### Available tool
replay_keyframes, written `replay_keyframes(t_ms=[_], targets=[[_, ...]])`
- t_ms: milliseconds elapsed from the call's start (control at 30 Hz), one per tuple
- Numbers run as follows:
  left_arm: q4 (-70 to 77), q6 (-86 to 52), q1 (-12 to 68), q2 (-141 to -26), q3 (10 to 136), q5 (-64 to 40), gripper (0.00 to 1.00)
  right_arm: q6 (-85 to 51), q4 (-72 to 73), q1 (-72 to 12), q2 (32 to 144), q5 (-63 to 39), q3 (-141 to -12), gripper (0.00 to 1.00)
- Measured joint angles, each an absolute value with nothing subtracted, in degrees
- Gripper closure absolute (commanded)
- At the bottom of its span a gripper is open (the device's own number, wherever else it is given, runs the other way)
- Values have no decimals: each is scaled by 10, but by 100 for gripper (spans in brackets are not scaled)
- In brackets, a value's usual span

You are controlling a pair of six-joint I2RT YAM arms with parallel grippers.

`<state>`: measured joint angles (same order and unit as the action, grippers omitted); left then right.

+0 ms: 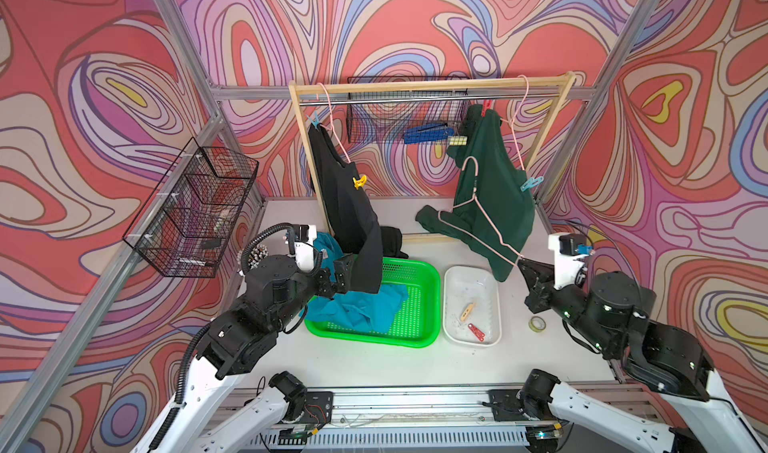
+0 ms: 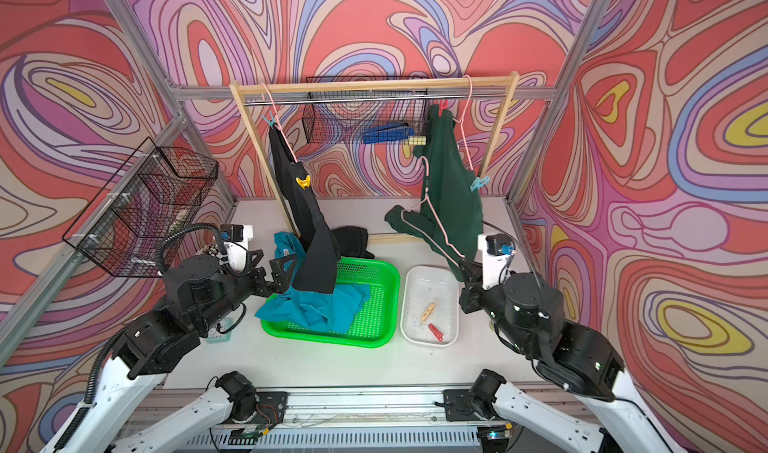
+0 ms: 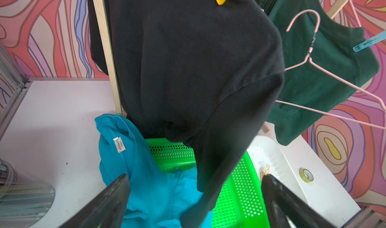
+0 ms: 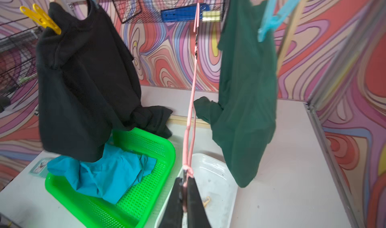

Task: Remove the clothespins securing t-shirts to the hanger
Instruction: Place the hanger on the clothes rail.

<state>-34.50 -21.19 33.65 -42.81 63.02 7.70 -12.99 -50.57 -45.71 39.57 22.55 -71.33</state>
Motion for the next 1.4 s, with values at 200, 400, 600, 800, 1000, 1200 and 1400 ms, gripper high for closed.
replay_keyframes(t_ms=[200, 400, 600, 800, 1000, 1200, 1400], targets=[[-334, -229, 336, -424, 591, 60, 0, -93, -426, -457, 434, 170, -711, 100], [-332, -237, 336, -425, 574, 54, 0, -63, -362, -457, 482, 149, -745, 100], [-324, -238, 336, -423, 570, 52, 1, -30, -291, -457, 502, 141, -760, 100], [-322, -237, 336, -421, 557, 50, 0, 1, -257, -457, 512, 152, -805, 100], [-323, -227, 336, -421, 547, 63, 0, 22, -230, -457, 536, 166, -853, 100], [-330, -231, 336, -421, 543, 81, 0, 24, -209, -457, 606, 229, -882, 100], [-364, -265, 336, -422, 542, 112, 0, 16, -187, -457, 669, 268, -848, 100]])
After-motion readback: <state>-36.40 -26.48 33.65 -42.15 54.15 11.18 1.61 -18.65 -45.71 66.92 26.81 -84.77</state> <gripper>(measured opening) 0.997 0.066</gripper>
